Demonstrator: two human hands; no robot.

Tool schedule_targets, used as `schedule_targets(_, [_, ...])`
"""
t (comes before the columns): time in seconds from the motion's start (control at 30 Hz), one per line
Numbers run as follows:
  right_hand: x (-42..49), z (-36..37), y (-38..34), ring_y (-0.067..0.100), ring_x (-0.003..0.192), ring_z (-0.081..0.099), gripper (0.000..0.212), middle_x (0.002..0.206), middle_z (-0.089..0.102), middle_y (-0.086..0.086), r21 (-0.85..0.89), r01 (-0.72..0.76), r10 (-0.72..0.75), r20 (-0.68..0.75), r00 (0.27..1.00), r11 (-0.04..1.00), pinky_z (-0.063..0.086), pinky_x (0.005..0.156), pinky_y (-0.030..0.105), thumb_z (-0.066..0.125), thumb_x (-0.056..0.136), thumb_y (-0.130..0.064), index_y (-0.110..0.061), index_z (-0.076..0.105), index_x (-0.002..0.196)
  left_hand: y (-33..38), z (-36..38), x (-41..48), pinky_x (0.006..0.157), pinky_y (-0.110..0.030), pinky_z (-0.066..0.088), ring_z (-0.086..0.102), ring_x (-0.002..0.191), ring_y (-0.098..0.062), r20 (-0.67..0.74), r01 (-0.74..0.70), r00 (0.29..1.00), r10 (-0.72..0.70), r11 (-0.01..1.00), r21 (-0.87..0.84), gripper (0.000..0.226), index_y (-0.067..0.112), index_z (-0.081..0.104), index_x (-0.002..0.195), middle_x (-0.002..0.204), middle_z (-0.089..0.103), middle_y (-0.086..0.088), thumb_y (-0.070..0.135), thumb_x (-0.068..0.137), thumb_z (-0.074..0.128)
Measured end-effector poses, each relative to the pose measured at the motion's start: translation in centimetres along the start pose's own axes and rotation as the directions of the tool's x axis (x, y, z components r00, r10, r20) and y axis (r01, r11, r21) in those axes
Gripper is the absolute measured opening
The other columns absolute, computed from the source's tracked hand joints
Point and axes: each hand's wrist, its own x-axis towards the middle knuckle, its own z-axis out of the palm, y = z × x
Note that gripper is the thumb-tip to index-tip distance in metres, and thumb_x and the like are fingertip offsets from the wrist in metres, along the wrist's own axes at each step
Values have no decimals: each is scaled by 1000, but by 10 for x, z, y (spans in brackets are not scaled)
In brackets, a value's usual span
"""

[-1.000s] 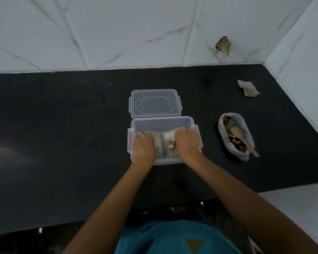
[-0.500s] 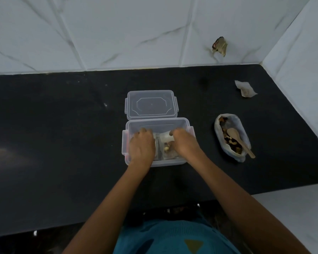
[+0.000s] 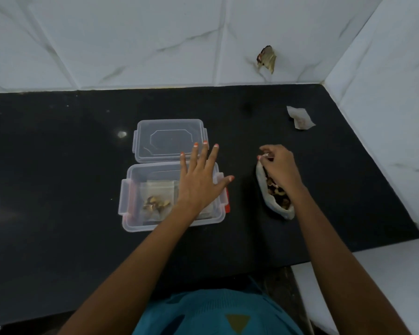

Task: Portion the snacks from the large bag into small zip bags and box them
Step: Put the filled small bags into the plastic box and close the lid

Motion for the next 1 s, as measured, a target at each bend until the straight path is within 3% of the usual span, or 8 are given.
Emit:
schedule_targets(0.07, [20,-10,19,21,114,52,33,125,53,10,16,-15,15,-19,1000,1000,41,94,29,58,89,-15,-11,57,122,6,3,6,110,-46,-17,-20,142,-24,23,32,999,-32,999,4,83,24,-12,147,156,-17,-5,68,87,25])
schedule_targets(0.2, [63,-32,52,20,115,52,36,126,54,11,88,-79,85,-63,994,993,40,92,25,58,89,-15,-8,56,124,13,5,12,109,-51,-15,-24,140,-23,46,52,997,-55,996,69,86,23,-12,147,155,-19,-5,72,85,20])
schedule_targets(0.37, [109,-51,82,25,109,57,29,116,61,15,212,-189,227,-174,958,959,39,79,19,58,89,-14,-1,59,115,14,10,14,104,-48,-21,-32,129,-17,14,70,997,-71,994,89,95,27,-17,142,155,-20,-2,76,61,-11])
schedule_targets(0.57, [159,-57,120,29,111,54,43,124,52,15,219,-282,324,-187,927,934,47,94,39,63,84,-31,-7,57,119,15,13,14,100,-44,-31,-29,131,-15,-20,80,997,-79,995,57,101,32,-15,139,144,-26,8,83,52,-28])
schedule_targets(0.67, [177,-59,124,26,113,51,47,129,47,14,266,-317,371,-184,910,911,44,94,33,65,83,-30,-6,54,121,15,14,14,95,-36,-40,-28,133,-13,-11,84,996,-84,996,39,96,34,-13,138,146,-23,10,84,56,-24])
schedule_targets(0.83, [203,-53,138,29,118,49,61,132,48,12,341,-437,491,-85,867,832,44,98,37,71,76,-35,-7,52,126,15,15,14,96,-33,-40,-25,135,-12,-7,88,996,-88,996,16,93,33,-9,140,148,-19,10,84,62,-18])
schedule_targets(0.93, [207,-50,135,29,125,41,66,140,34,13,347,-503,557,-69,828,791,42,96,35,71,79,-28,-3,42,133,15,16,14,97,-33,-40,-23,137,-12,-8,92,996,-92,996,11,92,33,-6,142,150,-15,9,84,65,-15])
schedule_targets(1.0, [210,-48,136,28,123,44,65,140,38,13,364,-517,573,-58,818,775,44,90,31,71,79,-21,-3,41,133,15,16,14,98,-32,-39,-20,137,-12,-12,96,995,-96,995,-2,91,32,-5,142,151,-13,9,83,67,-13])
